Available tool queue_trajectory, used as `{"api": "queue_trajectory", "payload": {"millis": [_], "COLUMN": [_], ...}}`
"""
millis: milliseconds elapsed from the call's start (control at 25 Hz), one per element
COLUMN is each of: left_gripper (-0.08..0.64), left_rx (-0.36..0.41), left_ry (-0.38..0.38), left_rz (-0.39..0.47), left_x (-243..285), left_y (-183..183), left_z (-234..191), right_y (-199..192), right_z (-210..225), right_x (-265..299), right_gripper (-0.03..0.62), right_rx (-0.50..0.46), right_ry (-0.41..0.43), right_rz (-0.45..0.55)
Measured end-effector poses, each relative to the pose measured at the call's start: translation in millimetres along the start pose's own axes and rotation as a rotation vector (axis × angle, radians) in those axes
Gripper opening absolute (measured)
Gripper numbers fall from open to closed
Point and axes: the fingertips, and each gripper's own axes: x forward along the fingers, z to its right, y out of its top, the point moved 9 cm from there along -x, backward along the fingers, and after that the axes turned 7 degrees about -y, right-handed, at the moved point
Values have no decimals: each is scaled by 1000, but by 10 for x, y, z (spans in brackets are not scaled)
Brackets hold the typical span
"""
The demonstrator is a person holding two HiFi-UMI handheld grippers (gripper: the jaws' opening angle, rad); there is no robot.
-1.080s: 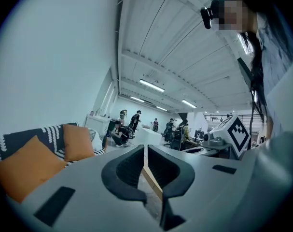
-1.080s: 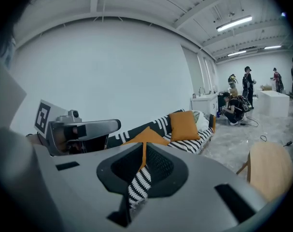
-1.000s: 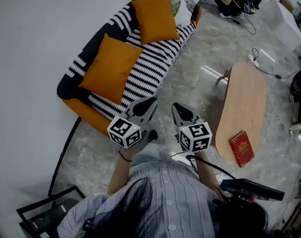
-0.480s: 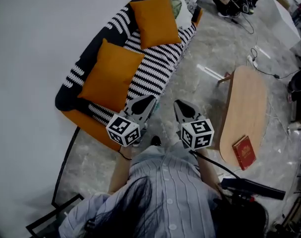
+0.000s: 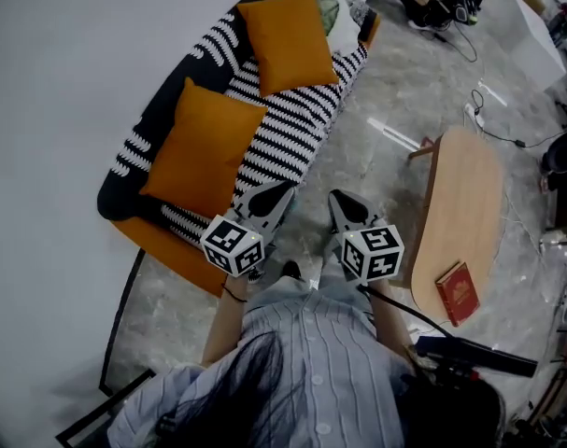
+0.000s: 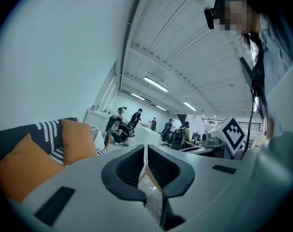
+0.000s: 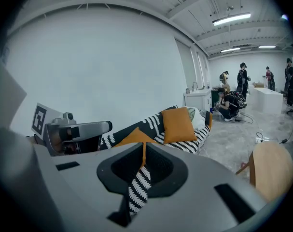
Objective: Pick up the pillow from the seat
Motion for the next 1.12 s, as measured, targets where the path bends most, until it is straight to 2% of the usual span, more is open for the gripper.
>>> {"api": "queue_trajectory", "payload": {"millis": [240,600,1120], "left_gripper": [12,12,12], "left_rx": [1,-19,9], "left_ry": [18,109,173], "left_rz": [-18,16,31], "left_x": [289,977,2146], "left_y": [103,265,389], "left_z": [-206,-535,-571], "right_y": [239,614,1017], "right_z": [334,1018,2228], "right_x": [337,799,1112], "right_gripper": [31,31,31], "right_rx": [27,-11,-32], "right_ry": [14,79,131], "right_rz": [2,-35,-21]}}
